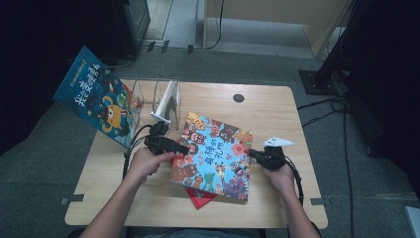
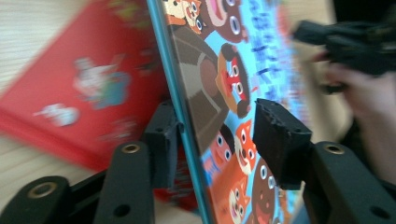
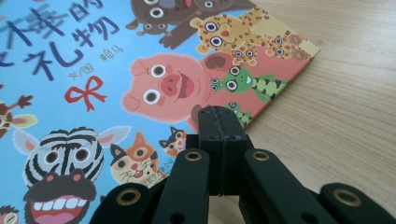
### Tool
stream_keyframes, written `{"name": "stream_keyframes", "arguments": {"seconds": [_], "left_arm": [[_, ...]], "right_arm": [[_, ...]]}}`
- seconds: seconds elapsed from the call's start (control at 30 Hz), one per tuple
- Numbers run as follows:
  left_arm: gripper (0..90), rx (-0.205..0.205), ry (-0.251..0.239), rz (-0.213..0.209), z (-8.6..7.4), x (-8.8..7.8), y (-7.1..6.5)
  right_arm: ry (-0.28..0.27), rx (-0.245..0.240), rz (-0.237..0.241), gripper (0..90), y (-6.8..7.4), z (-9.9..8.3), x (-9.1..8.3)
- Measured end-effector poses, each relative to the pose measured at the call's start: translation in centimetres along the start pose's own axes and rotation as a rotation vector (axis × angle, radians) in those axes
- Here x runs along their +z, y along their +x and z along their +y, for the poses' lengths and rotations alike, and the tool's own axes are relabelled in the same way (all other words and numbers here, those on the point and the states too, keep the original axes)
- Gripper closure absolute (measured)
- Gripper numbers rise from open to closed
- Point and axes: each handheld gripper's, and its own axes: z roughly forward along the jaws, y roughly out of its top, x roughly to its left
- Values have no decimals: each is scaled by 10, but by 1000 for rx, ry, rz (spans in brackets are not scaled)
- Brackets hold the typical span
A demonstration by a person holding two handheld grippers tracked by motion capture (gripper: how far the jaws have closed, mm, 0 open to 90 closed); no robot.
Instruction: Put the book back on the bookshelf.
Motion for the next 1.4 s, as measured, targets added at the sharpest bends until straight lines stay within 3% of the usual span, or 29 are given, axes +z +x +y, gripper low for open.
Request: {"name": "stream_keyframes", "arguments": {"seconds": [0.2, 0.33, 0.47, 0.6, 0.7, 0.93, 1.1, 1.27, 1.33, 1.4], "left_arm": [[615, 19, 50, 12, 13, 1, -15], [662, 8, 69, -33, 19, -5, -18], [676, 27, 76, -31, 23, -9, -27], [676, 44, 77, 2, 26, -12, -35], [674, 55, 75, 40, 28, -16, -40], [670, 79, 80, 72, 34, -22, -53], [650, 69, 102, 73, 42, -14, -56], [674, 45, 92, 23, 51, -8, -57], [691, 44, 119, 0, 55, -1, -60], [687, 52, 142, 15, 59, 6, -64]], "right_arm": [[0, -1, -10, 900, -1, -2, -2], [10, -17, -14, 900, 0, -1, -3], [51, -55, 7, 900, 4, -2, -8], [115, -91, 6, 900, 2, -8, -10], [110, -83, 10, 900, 3, -8, -10], [104, -57, 16, 900, 5, -7, -6], [97, -50, 18, 900, 4, -7, -4], [96, -45, 6, 900, 5, -6, -4], [95, -47, 2, 900, 5, -6, -3], [92, -47, -2, 900, 6, -5, -2]]}}
